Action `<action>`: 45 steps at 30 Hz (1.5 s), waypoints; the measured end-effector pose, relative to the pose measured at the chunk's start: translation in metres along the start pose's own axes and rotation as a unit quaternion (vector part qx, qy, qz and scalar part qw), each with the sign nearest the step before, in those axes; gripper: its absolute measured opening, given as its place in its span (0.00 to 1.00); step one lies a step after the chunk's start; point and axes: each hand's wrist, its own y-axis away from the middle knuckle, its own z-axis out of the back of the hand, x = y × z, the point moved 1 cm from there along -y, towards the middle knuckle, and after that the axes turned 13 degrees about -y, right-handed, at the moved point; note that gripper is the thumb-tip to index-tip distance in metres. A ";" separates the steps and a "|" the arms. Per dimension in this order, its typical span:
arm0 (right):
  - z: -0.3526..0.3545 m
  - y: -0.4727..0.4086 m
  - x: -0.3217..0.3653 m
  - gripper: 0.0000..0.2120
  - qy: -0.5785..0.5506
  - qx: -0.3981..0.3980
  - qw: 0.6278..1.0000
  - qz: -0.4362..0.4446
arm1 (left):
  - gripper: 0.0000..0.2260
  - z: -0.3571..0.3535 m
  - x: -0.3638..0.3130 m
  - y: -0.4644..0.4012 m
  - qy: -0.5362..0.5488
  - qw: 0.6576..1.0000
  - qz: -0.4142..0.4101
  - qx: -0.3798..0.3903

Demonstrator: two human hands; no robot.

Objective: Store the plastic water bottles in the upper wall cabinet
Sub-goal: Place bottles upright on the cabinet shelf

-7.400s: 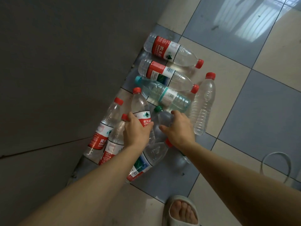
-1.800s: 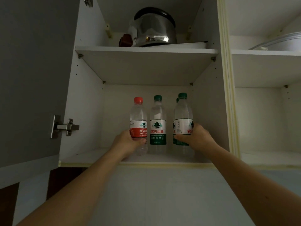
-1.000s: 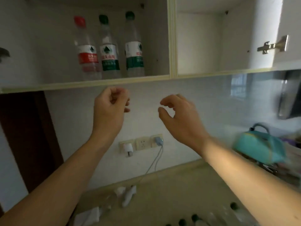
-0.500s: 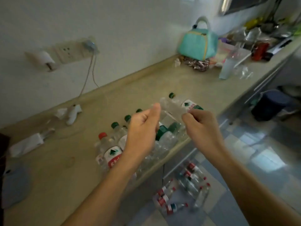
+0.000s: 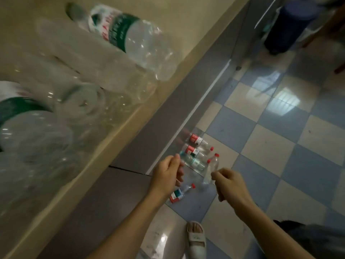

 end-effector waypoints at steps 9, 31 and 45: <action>-0.012 -0.166 -0.204 0.08 -0.034 -0.006 0.985 -0.169 | 0.09 -0.092 0.203 -0.146 -0.156 0.984 0.085 0.014; -0.156 -0.361 -0.463 0.17 -0.167 -0.049 0.961 -0.215 | 0.37 -0.185 0.491 -0.315 -0.457 0.889 0.017 -0.011; -0.110 -0.327 -0.368 0.25 -0.007 -0.028 0.992 0.122 | 0.30 -0.171 0.416 -0.282 -0.260 0.958 -0.079 -0.092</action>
